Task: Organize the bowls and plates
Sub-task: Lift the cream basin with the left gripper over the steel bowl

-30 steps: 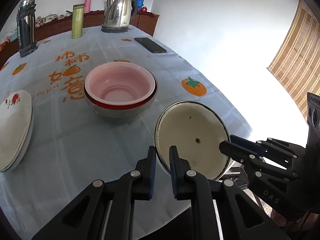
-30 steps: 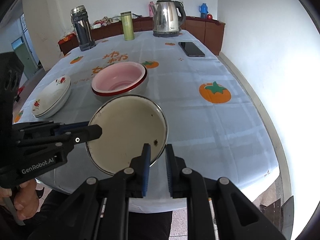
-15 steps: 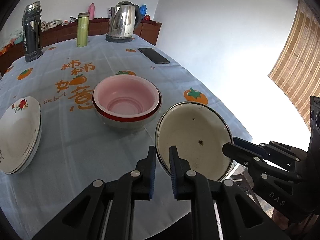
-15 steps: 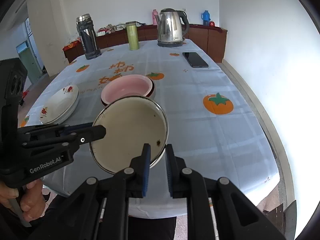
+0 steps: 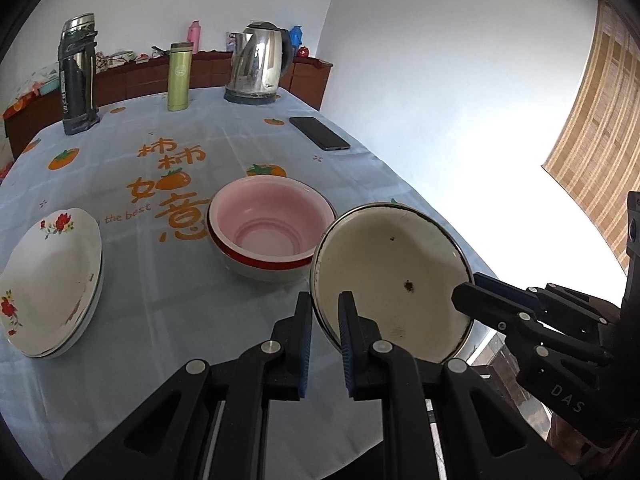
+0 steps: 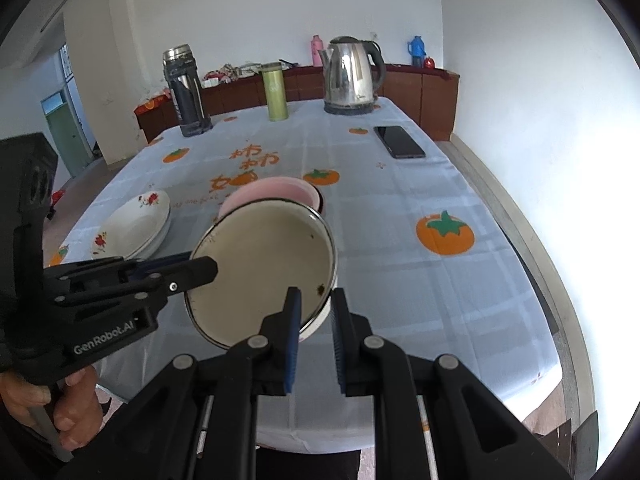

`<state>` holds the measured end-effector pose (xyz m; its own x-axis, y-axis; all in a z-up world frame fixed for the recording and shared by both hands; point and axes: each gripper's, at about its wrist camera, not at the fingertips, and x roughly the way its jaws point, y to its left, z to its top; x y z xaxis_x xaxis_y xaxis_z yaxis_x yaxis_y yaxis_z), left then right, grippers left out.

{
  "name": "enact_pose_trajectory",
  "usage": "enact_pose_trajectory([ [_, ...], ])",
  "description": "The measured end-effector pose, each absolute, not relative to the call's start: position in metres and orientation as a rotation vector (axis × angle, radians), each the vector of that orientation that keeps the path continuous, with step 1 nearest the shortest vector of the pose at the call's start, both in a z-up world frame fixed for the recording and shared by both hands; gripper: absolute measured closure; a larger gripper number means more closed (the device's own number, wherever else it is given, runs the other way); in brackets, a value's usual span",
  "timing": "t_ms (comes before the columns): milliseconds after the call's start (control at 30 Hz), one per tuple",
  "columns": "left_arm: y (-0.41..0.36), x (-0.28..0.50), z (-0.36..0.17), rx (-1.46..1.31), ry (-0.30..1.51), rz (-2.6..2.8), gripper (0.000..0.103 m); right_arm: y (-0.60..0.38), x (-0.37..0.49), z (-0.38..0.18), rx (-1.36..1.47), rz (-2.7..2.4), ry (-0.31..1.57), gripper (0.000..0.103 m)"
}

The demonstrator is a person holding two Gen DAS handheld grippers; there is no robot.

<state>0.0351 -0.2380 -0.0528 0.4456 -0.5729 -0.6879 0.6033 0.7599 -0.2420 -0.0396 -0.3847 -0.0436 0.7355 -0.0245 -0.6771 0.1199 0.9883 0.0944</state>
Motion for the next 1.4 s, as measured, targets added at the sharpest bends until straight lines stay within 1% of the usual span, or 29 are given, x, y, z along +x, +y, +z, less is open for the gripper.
enact_pose_trajectory([
  [533, -0.229, 0.042, -0.042, 0.031, 0.765, -0.69, 0.088, -0.379, -0.029, -0.031, 0.131, -0.056, 0.686, 0.088],
  [1400, -0.23, 0.073, -0.03, 0.03, 0.727, -0.637, 0.088, -0.379, 0.009, -0.014, 0.107, -0.053, 0.629, 0.088],
])
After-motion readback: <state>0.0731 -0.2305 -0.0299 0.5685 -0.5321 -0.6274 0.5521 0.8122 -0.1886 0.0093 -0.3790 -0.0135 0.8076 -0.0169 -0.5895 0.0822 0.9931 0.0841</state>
